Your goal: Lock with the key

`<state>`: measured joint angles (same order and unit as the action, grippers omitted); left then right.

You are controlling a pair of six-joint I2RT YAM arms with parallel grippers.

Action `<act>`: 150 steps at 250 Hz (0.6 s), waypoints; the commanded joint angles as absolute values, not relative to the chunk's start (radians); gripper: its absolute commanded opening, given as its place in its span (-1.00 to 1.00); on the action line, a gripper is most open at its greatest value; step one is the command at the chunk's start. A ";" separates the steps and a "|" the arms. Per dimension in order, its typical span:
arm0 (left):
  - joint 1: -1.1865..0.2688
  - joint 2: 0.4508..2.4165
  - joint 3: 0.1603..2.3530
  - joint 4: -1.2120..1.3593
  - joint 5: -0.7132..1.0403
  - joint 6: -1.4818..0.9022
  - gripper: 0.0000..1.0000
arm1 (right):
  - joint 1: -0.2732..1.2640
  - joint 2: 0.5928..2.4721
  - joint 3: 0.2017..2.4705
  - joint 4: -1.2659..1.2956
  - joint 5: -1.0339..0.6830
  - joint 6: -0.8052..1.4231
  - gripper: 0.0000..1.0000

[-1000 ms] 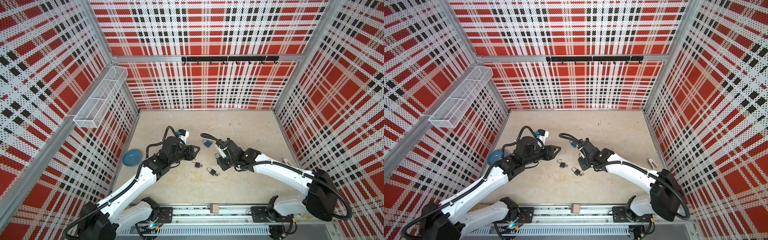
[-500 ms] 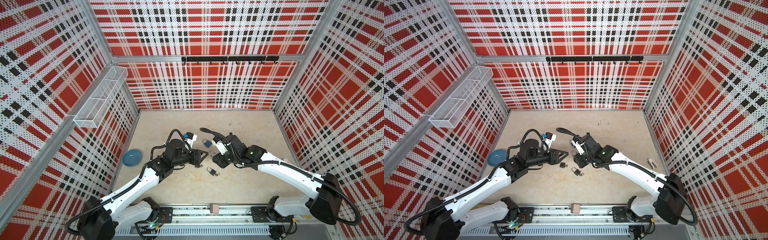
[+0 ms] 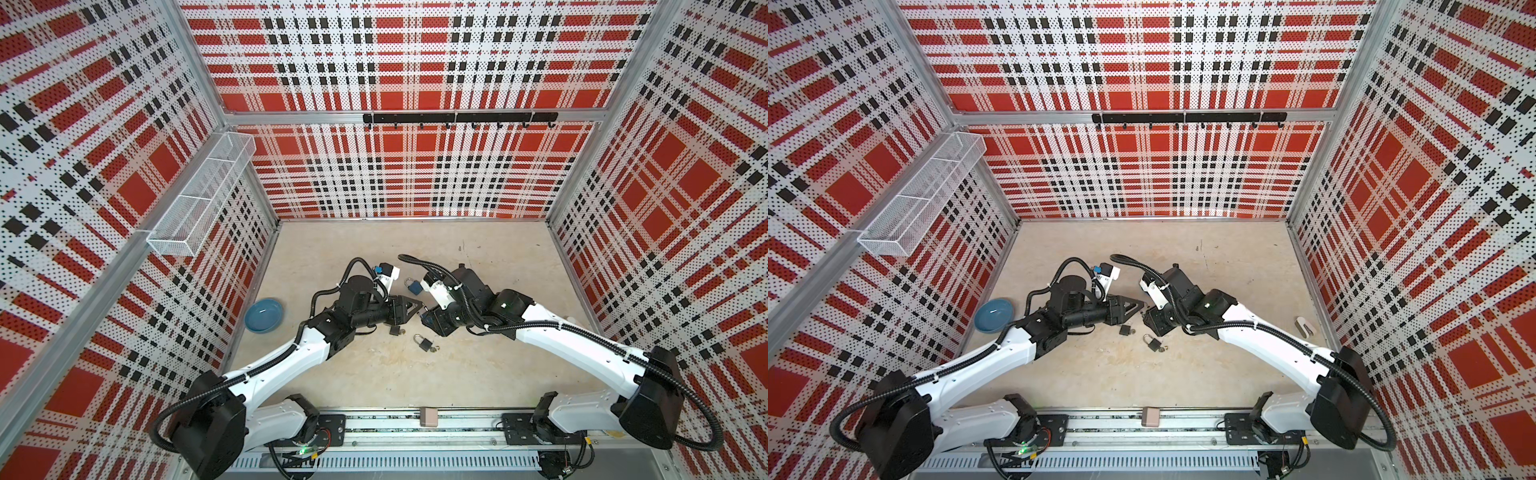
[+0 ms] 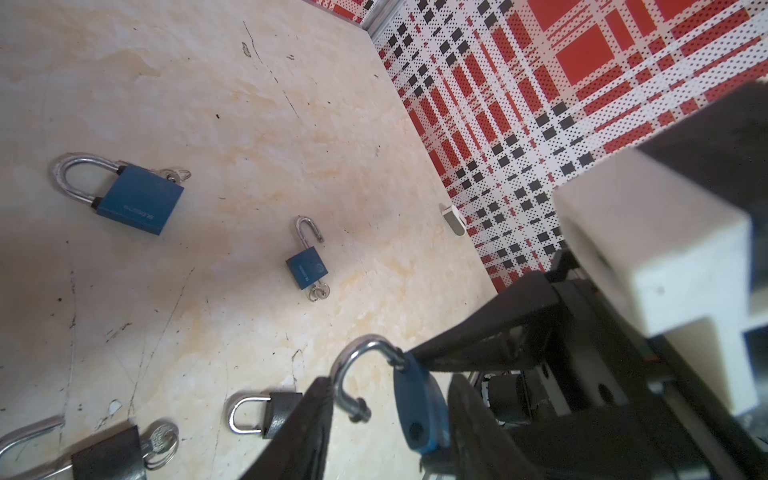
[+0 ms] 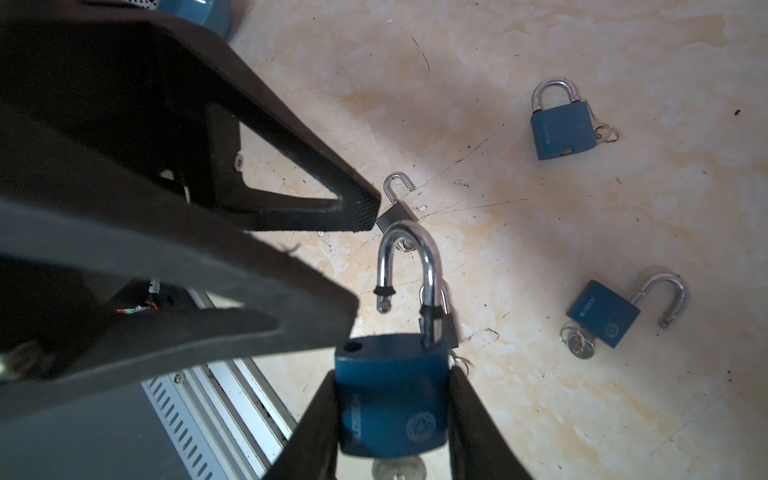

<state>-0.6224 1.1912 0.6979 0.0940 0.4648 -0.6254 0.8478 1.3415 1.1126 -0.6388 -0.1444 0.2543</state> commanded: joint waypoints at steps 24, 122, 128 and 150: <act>-0.589 1.201 0.669 0.180 0.482 -0.651 -0.04 | 0.855 1.312 1.157 -0.588 -0.164 0.248 -0.75; -0.587 1.234 0.667 0.223 0.525 -0.669 -0.06 | 0.858 1.325 1.173 -0.588 -0.166 0.247 -0.75; -0.587 1.236 0.667 0.227 0.529 -0.670 -0.06 | 0.859 1.324 1.173 -0.586 -0.164 0.246 -0.75; -0.588 1.242 0.666 0.234 0.542 -0.672 -0.10 | 0.860 1.326 1.177 -0.588 -0.163 0.244 -0.75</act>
